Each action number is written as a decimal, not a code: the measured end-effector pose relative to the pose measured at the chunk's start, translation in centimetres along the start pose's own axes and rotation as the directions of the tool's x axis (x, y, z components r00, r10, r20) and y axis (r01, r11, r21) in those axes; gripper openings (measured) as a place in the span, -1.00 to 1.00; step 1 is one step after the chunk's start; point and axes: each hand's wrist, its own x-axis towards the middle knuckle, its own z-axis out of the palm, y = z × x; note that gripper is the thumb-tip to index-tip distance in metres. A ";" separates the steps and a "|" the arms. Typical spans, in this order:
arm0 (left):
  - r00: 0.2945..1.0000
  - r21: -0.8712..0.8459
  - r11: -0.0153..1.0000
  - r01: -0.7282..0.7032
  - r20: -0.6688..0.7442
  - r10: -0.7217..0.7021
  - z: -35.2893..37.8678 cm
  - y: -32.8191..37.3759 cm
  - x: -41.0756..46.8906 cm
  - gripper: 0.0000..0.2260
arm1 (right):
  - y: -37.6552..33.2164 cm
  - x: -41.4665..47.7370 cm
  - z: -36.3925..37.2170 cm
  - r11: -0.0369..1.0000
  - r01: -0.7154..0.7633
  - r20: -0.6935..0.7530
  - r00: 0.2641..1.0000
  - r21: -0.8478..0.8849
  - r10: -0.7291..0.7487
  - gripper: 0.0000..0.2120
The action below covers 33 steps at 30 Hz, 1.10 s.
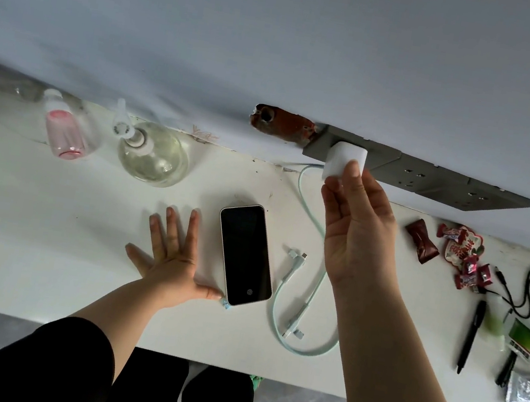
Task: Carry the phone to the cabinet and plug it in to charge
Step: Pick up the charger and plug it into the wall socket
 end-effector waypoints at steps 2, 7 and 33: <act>1.000 -0.002 1.000 -0.005 0.004 0.005 -0.1 0.0 -0.1 0.30 | 0.0 0.0 0.1 1.000 -0.009 0.004 1.000 0.005 0.009 -0.93; 1.000 -0.004 1.000 -0.011 0.009 0.011 -0.2 0.0 -0.2 0.31 | 0.0 0.2 -0.2 0.999 -0.029 0.016 0.999 -0.024 0.030 -0.86; 1.000 0.010 1.000 0.005 -0.021 -0.005 -0.2 0.3 -0.5 0.33 | 8.2 -2.8 -10.4 0.583 -0.215 -0.241 0.970 -0.783 0.034 -0.98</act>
